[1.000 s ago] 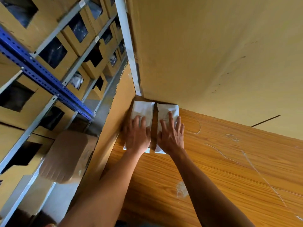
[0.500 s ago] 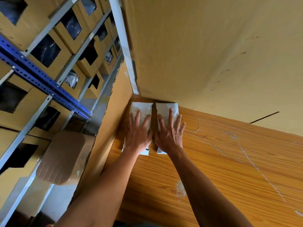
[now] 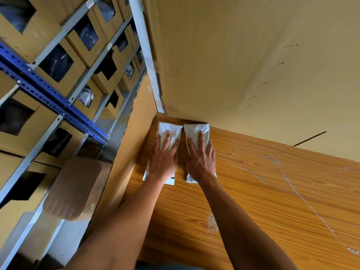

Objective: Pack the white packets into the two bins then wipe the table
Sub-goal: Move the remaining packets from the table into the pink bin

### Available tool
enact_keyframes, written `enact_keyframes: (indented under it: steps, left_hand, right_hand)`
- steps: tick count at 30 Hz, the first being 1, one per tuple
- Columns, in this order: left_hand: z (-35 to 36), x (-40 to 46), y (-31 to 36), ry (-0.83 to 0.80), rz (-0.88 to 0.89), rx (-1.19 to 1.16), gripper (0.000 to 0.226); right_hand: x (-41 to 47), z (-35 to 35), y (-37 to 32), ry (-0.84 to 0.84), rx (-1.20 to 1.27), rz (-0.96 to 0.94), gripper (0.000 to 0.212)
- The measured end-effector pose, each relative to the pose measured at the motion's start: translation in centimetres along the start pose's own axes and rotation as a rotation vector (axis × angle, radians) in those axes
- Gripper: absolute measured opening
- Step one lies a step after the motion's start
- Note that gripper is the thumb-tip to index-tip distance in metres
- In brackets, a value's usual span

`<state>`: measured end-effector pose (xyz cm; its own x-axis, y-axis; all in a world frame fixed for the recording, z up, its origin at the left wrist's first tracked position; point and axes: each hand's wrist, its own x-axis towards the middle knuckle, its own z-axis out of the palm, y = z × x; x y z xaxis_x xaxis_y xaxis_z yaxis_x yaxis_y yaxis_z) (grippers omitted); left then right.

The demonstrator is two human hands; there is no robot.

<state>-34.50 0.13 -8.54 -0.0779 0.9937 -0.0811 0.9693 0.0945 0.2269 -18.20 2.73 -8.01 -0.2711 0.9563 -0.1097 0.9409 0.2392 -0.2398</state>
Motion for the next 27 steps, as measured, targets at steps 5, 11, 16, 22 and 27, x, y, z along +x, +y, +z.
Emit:
enact_keyframes:
  steps: [5,11,16,22,27]
  left_hand:
    - [-0.7,-1.4,0.7,0.007,0.014,-0.030,0.062]
    - [-2.5,-3.1,2.2,0.091,0.045,-0.047,0.063]
    - [-4.1,-5.4,3.7,0.154,0.076,-0.085,0.060]
    - [-4.8,-8.8,5.6,0.170,0.102,-0.087,0.062]
    - [-4.1,-11.6,7.3,0.160,0.165,-0.076,0.061]
  right_hand:
    - [-1.3,-1.0,0.5,0.026,-0.017,-0.023,0.070]
    - [-3.6,-2.9,1.3,0.054,0.000,-0.016,0.070]
    - [-6.1,-5.3,1.8,0.091,0.021,-0.016,0.075]
    - [-10.2,-6.2,3.5,0.132,0.000,-0.026,0.076]
    - [-14.8,-6.6,4.9,0.144,-0.012,0.036,0.073]
